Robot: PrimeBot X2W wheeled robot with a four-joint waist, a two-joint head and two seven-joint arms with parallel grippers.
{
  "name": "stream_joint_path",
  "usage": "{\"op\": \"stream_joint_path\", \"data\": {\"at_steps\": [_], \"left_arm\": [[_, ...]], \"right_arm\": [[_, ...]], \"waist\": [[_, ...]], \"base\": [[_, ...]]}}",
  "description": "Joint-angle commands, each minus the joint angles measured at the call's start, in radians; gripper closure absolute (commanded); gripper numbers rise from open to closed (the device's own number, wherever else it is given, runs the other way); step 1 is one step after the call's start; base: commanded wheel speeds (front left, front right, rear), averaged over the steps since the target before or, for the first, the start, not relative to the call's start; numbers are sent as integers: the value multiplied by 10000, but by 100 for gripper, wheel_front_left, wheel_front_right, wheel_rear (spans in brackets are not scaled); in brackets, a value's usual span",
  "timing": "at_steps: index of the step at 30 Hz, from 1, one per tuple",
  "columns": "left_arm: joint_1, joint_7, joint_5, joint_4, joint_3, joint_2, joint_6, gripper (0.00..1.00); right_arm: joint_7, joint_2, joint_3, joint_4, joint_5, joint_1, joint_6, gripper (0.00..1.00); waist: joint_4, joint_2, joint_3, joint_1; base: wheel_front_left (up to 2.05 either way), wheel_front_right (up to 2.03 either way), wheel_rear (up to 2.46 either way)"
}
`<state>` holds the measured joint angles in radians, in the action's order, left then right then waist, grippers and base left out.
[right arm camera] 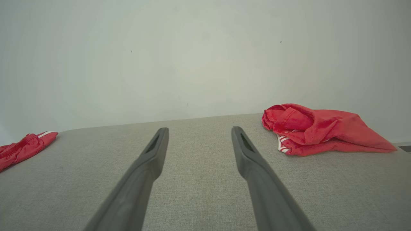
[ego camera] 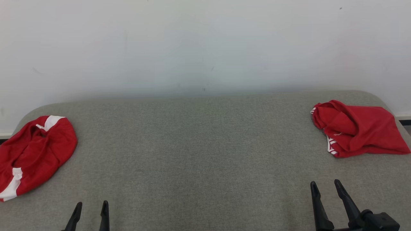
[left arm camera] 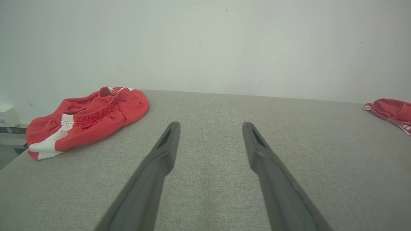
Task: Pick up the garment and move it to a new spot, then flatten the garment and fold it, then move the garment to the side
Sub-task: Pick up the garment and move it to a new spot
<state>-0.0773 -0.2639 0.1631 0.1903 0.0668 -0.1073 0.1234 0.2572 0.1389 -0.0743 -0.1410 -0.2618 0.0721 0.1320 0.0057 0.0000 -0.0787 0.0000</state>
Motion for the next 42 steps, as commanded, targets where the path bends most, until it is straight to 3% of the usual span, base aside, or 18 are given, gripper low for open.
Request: {"op": "stream_joint_path", "data": {"at_steps": [1,8,18,29,42], "left_arm": [[-41,-2,-13,-38,10,21,14,0],[137,-2,-140,-137,98,-47,10,0],[61,-2,-131,-429,436,-288,-154,0],[59,-2,-45,-514,628,-473,-260,0],[-87,-2,82,-659,891,-462,-409,0]], "right_arm": [[72,15,22,-6,-38,-28,-23,0],[79,-89,76,-37,-163,101,-23,0],[84,-353,225,20,-176,164,-23,0],[66,-484,188,60,-83,-8,-23,0],[68,-297,-32,-86,-115,-280,-23,0]], "waist": [[59,0,7,0],[796,0,23,0],[2901,0,241,0],[4631,0,364,0],[4985,0,482,0]], "base": [[0,0,0],[0,0,0],[0,0,0],[0,0,0],[0,0,0]]}}
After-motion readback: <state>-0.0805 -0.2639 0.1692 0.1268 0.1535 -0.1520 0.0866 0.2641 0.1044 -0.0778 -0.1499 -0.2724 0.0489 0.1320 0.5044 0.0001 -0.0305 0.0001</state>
